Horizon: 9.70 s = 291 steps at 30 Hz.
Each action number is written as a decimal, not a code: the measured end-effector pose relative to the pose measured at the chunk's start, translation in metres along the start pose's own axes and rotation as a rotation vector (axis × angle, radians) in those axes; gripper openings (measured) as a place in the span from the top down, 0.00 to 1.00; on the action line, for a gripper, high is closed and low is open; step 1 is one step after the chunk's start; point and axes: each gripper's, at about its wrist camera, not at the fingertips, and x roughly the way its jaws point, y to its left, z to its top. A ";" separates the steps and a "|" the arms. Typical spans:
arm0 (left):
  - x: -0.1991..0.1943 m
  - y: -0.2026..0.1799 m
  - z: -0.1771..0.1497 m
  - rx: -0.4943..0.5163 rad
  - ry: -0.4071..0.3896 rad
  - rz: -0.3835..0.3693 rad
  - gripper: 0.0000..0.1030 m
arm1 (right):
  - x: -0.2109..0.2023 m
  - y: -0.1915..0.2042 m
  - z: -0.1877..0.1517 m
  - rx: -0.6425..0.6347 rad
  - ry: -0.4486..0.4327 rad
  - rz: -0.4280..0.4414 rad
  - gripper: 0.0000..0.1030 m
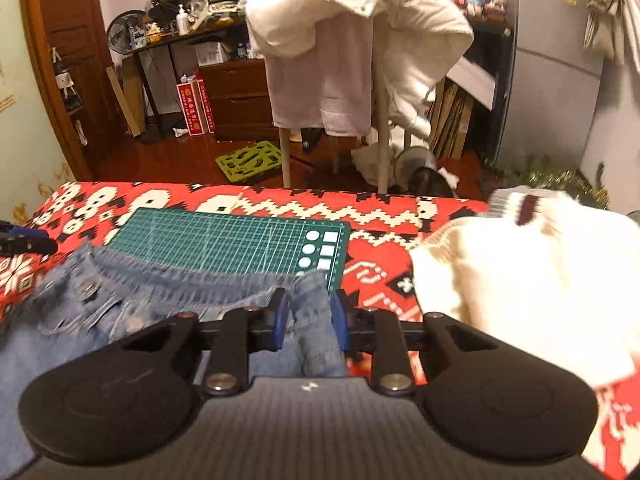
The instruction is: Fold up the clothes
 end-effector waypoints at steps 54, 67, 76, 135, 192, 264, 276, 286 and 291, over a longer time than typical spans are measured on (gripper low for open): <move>-0.043 0.010 0.009 -0.152 -0.064 -0.001 0.71 | -0.019 0.010 0.018 0.031 -0.033 -0.012 0.86; -0.124 -0.100 -0.140 -0.158 0.089 -0.159 0.78 | -0.143 0.127 -0.152 0.000 0.096 0.150 0.85; -0.133 -0.137 -0.197 -0.112 0.152 -0.176 0.85 | -0.152 0.160 -0.200 0.021 0.132 0.163 0.85; -0.131 -0.121 -0.237 -0.425 0.194 -0.388 0.95 | -0.139 0.131 -0.241 0.438 0.159 0.372 0.93; -0.146 -0.074 -0.223 -0.572 0.033 -0.356 0.94 | -0.173 0.071 -0.240 0.619 -0.060 0.241 0.89; -0.170 0.077 -0.231 -0.748 -0.183 0.017 0.84 | -0.152 -0.092 -0.279 1.041 -0.236 0.134 0.93; -0.169 0.042 -0.211 -0.503 -0.176 0.244 0.94 | -0.152 -0.087 -0.276 1.026 -0.219 0.137 0.93; -0.200 0.072 -0.184 -0.539 -0.286 0.326 0.94 | -0.166 -0.086 -0.259 0.962 -0.233 0.133 0.93; -0.212 0.110 -0.187 -0.613 -0.288 0.362 0.94 | -0.165 -0.077 -0.251 0.922 -0.220 0.145 0.93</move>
